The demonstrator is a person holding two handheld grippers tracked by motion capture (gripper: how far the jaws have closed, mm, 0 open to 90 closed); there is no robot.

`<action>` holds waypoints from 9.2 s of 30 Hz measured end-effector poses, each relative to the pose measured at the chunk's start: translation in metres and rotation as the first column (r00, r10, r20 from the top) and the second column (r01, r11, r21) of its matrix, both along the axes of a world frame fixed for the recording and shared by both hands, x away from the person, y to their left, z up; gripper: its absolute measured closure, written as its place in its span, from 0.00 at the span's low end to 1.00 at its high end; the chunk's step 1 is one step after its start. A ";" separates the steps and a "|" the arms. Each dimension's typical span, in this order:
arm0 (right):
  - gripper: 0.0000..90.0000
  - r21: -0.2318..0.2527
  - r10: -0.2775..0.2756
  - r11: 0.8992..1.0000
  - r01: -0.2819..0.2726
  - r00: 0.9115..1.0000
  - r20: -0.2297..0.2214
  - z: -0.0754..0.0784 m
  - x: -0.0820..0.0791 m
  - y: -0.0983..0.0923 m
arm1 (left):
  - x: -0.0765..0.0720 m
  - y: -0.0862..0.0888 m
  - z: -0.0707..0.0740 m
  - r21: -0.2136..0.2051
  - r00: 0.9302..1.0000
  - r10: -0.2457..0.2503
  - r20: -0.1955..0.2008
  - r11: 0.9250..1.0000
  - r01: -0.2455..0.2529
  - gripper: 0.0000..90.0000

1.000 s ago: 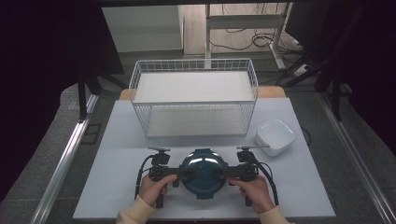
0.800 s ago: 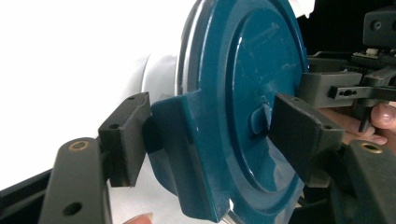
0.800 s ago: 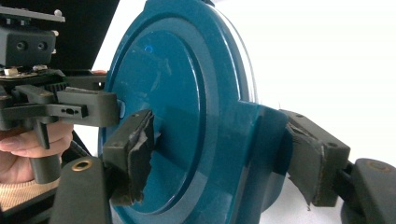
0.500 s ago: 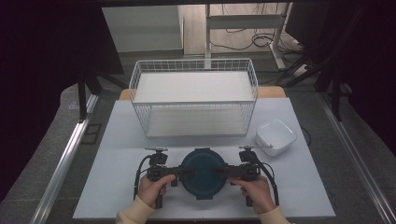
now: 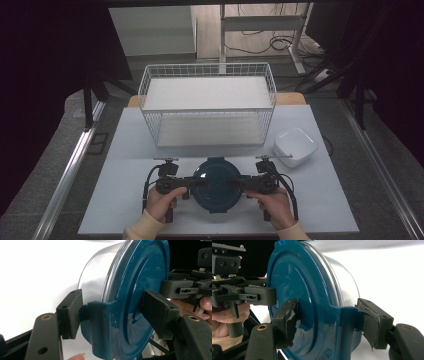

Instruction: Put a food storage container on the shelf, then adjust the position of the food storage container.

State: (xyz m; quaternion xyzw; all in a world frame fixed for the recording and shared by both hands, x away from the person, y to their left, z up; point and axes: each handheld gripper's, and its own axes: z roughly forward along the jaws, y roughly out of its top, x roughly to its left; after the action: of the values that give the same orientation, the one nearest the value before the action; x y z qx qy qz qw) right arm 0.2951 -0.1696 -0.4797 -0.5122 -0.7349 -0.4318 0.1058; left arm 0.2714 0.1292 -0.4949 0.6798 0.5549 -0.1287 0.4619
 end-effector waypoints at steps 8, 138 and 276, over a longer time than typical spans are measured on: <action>0.39 0.018 0.001 1.000 -0.002 1.000 0.017 0.004 -0.001 0.000 | -0.003 0.001 0.009 0.019 0.999 0.000 0.037 1.000 -0.001 0.38; 0.42 -0.011 0.068 0.998 -0.067 0.966 0.249 0.225 0.143 0.034 | 0.144 0.040 0.218 -0.031 0.978 0.015 0.210 0.999 -0.009 0.38; 0.23 -0.396 0.174 0.914 -0.085 0.966 0.192 0.007 0.012 -0.046 | -0.003 0.065 0.002 0.406 0.980 -0.077 0.184 0.914 -0.005 0.26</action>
State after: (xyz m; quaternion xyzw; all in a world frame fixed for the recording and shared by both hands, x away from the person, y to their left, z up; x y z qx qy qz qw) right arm 0.3068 -0.2156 -0.4727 -0.4211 -0.8449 -0.3258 -0.0514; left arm 0.2681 0.1942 -0.4925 0.7800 0.5086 0.0477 0.3614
